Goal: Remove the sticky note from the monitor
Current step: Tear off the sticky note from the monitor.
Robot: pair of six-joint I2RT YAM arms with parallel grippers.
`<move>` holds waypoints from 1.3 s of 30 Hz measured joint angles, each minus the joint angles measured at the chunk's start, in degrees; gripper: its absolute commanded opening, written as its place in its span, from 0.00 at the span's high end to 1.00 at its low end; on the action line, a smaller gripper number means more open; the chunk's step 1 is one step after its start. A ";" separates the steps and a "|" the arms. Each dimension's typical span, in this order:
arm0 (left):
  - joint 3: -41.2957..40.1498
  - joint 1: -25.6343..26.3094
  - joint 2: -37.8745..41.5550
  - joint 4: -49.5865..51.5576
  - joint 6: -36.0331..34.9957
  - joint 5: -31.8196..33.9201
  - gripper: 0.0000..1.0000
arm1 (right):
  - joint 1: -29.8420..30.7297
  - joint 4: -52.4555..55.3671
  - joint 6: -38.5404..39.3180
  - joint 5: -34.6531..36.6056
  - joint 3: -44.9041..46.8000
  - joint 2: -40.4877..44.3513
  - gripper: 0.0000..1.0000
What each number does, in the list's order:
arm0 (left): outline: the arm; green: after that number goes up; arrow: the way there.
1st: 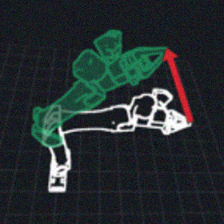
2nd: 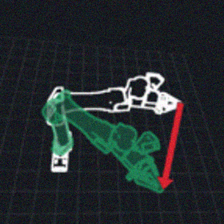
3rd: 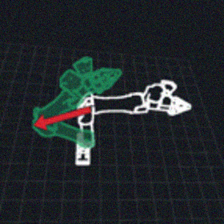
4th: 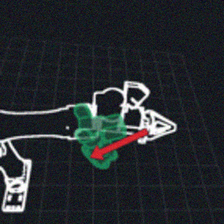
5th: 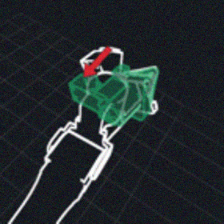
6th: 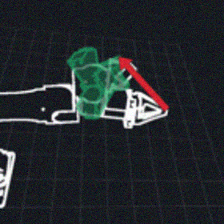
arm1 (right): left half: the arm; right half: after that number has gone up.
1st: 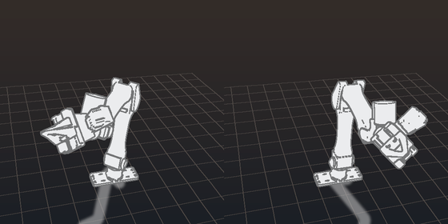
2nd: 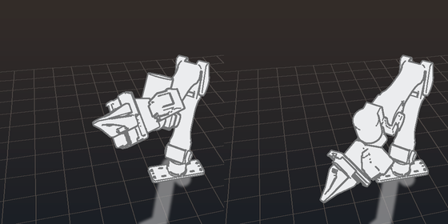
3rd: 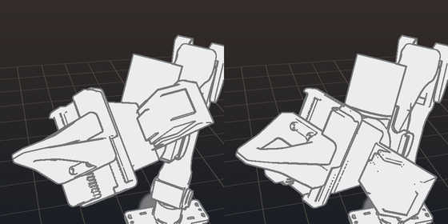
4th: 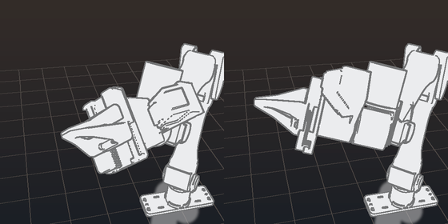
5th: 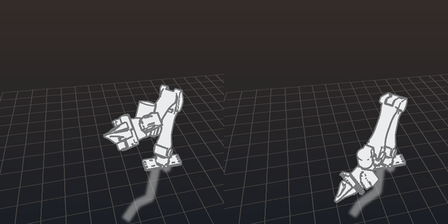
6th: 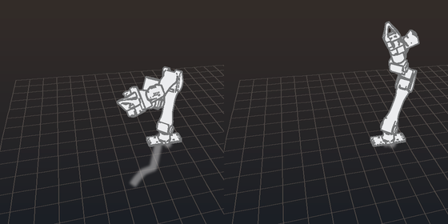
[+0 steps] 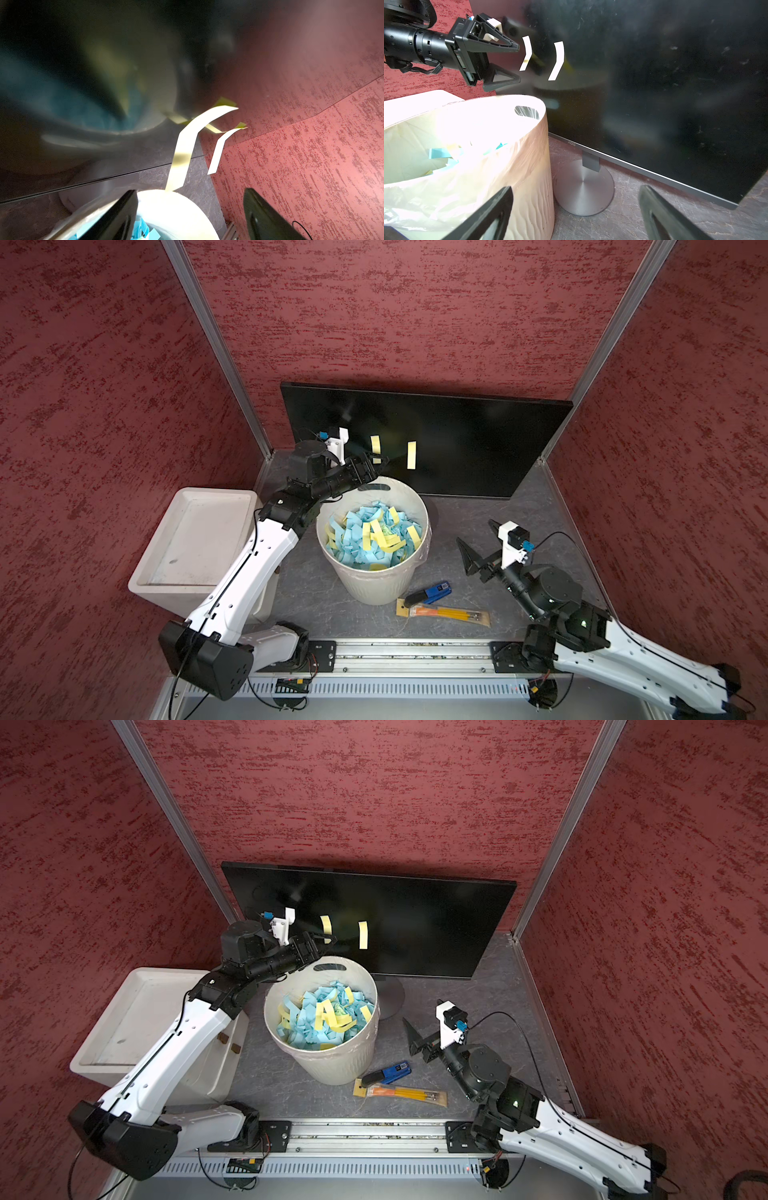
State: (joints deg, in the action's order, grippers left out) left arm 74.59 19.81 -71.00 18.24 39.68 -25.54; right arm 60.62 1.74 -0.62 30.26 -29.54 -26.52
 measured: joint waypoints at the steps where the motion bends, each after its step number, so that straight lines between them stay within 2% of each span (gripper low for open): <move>1: 0.00 0.00 -0.20 -0.55 0.39 -0.04 0.24 | 0.00 0.00 -0.02 0.00 0.00 0.02 0.02; 14: -0.09 0.00 -0.68 -4.35 2.10 0.04 0.46 | -0.02 0.09 0.00 0.00 0.00 0.35 0.01; 19: -0.52 -0.13 -0.63 -5.03 2.19 0.13 0.57 | -0.02 0.09 0.00 0.00 0.00 0.35 0.02; 26: -0.79 -0.33 -0.50 -5.27 2.62 0.11 0.81 | -0.02 0.09 0.00 0.00 0.00 0.35 0.01; 34: -1.81 -0.59 -0.02 -5.38 3.17 0.33 1.00 | -0.02 0.09 -0.02 0.00 0.04 0.35 0.02; 39: -2.56 -0.66 0.39 -5.35 3.17 0.57 1.00 | -0.02 0.09 -0.02 0.00 0.04 0.35 0.02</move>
State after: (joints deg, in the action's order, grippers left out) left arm 72.03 19.16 -70.61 12.88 42.85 -24.97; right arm 60.60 1.83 -0.64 30.26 -29.50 -26.17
